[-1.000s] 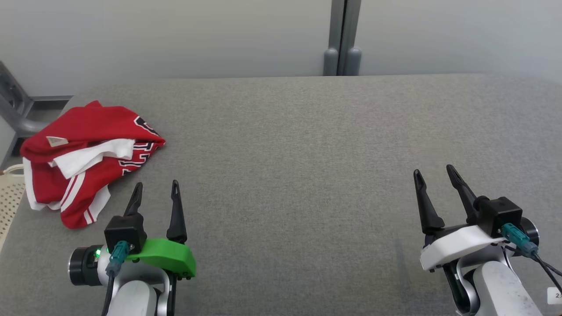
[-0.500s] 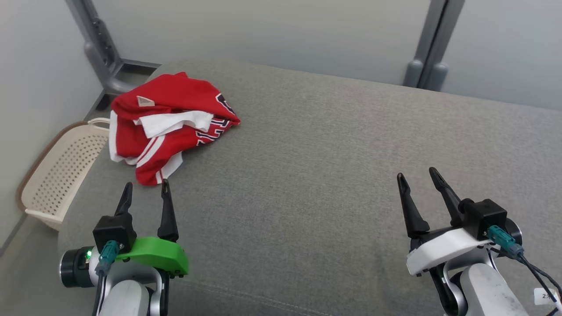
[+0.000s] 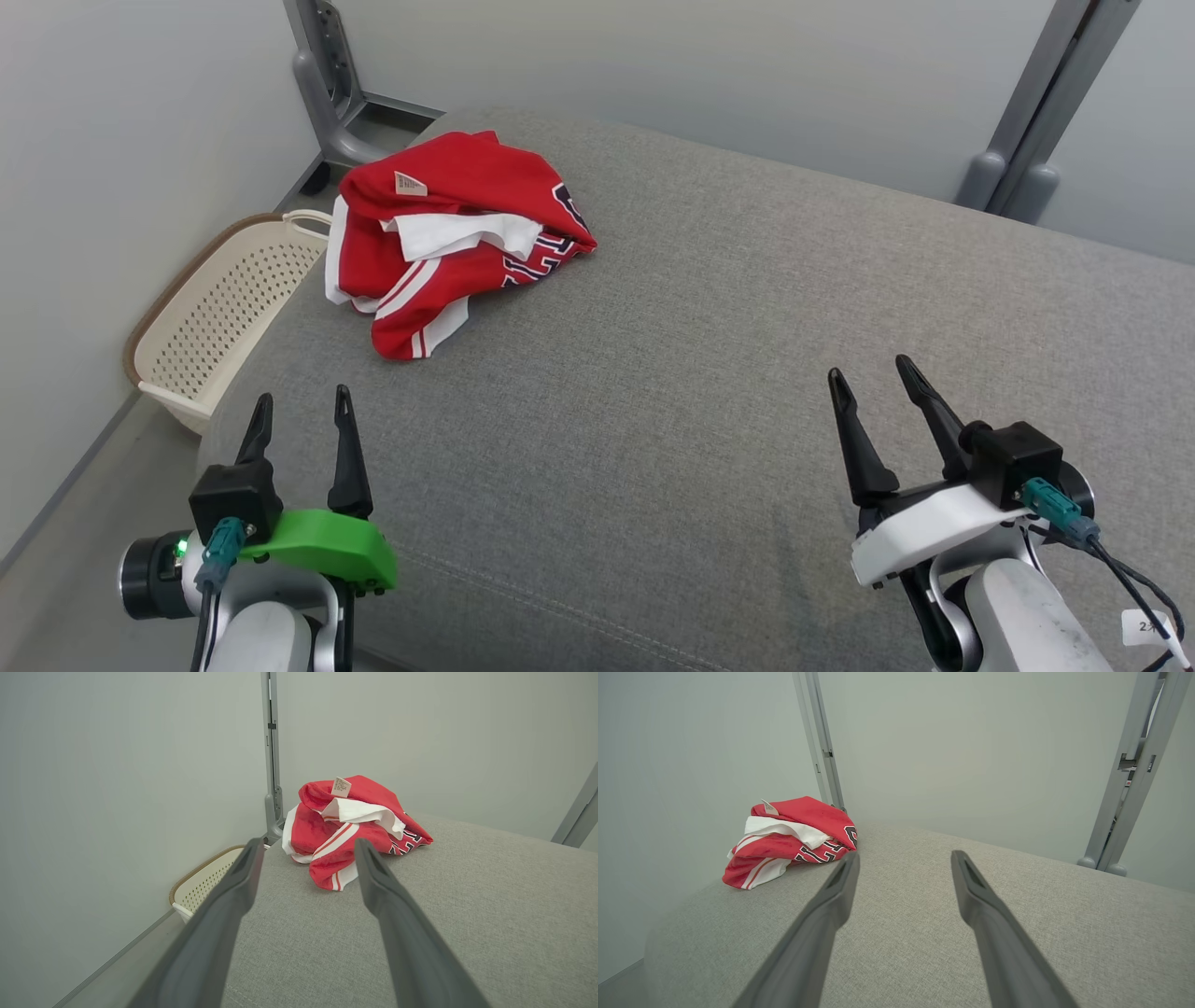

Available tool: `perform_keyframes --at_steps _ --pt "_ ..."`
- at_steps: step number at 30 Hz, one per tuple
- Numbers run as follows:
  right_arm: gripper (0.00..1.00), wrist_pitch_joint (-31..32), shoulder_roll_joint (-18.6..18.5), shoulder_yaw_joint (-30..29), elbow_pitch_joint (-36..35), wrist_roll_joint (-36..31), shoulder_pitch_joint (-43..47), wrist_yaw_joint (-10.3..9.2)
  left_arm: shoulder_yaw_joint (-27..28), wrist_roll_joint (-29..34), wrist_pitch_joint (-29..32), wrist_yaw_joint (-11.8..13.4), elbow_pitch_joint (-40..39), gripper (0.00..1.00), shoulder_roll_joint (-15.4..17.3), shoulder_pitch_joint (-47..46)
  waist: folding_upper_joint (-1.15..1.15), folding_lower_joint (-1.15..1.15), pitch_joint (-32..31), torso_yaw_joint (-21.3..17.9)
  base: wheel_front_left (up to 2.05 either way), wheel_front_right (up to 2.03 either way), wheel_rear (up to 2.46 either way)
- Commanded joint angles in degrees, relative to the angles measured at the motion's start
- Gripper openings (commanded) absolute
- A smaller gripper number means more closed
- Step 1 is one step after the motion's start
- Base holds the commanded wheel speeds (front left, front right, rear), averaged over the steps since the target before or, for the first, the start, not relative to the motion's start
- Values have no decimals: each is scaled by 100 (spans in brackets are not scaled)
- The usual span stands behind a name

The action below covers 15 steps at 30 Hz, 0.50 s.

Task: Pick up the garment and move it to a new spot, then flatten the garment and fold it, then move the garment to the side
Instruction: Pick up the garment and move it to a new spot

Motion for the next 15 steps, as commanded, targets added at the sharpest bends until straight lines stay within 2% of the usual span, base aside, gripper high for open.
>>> perform_keyframes --at_steps 1,12,15 --pt "100 -17 -21 12 5 31 -67 0 -16 -17 -11 30 -31 100 37 0 0 0 7 -32 0 0 0" --pt "100 -17 -35 51 36 49 -31 0 -75 -76 50 25 -67 100 56 -83 0 0 -1 -116 0 0 0" --pt "100 -17 -48 66 39 57 -33 0 -140 -153 146 -152 -138 100 90 -256 0 0 17 -113 0 0 0"
